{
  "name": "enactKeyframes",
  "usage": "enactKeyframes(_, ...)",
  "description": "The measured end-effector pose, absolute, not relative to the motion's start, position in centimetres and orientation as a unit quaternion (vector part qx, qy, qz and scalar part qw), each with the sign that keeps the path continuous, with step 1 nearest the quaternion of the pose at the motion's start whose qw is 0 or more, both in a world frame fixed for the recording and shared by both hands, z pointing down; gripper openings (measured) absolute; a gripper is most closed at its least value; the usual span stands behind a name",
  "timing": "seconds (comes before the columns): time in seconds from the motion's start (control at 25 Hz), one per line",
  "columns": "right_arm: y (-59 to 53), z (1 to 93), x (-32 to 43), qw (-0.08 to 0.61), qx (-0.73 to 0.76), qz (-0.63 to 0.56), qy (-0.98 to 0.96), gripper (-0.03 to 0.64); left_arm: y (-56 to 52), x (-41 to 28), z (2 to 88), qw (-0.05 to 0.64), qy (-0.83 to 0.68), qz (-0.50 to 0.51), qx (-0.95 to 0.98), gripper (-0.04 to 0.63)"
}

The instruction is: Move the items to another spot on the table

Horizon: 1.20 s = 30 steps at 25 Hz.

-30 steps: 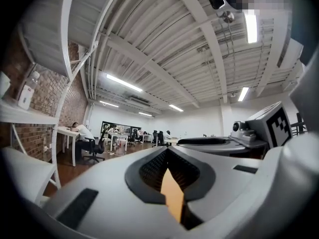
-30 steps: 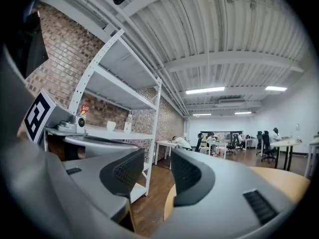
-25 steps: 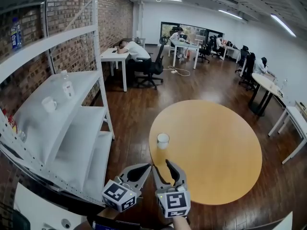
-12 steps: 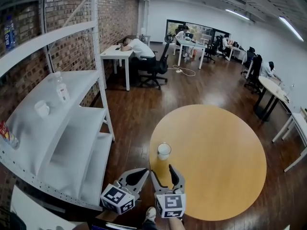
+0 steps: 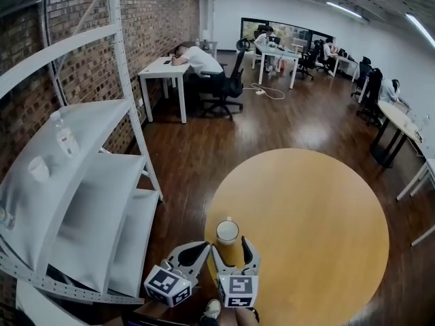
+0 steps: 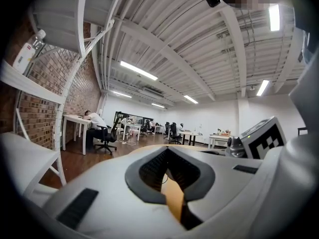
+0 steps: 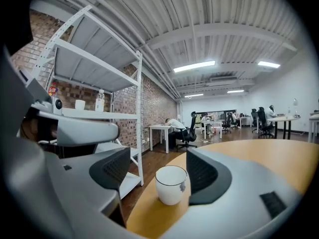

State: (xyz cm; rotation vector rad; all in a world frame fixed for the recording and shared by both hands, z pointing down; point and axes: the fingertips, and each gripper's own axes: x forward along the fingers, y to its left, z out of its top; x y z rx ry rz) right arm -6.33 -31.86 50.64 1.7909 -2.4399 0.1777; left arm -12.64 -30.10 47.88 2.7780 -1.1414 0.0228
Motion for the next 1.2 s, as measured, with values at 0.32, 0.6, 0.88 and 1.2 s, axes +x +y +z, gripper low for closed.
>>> enactKeyframes(0.32, -36.4, 57.2, -5.8, 0.091, 0.577, 0.107, -0.804, 0.426, -34.0, -12.1, 50.7, 0.091, -0.389, 0.028, 0.916, 0.006)
enactKeyframes(0.6, -38.7, 60.5, -5.9, 0.098, 0.576, 0.123, -0.802, 0.43, -36.5, -12.0, 53.1, 0.103, -0.396, 0.036, 0.912, 0.006)
enactKeyframes(0.88, -39.9, 62.4, -6.9, 0.106, 0.561, 0.124, -0.812, 0.44, -37.5, -11.5, 54.5, 0.108, -0.398, 0.045, 0.91, 0.006)
enactKeyframes(1.2, -41.1, 62.9, -7.3, 0.097, 0.573, 0.104, -0.807, 0.427, -38.2, -12.2, 55.1, 0.109, -0.405, 0.052, 0.906, 0.005)
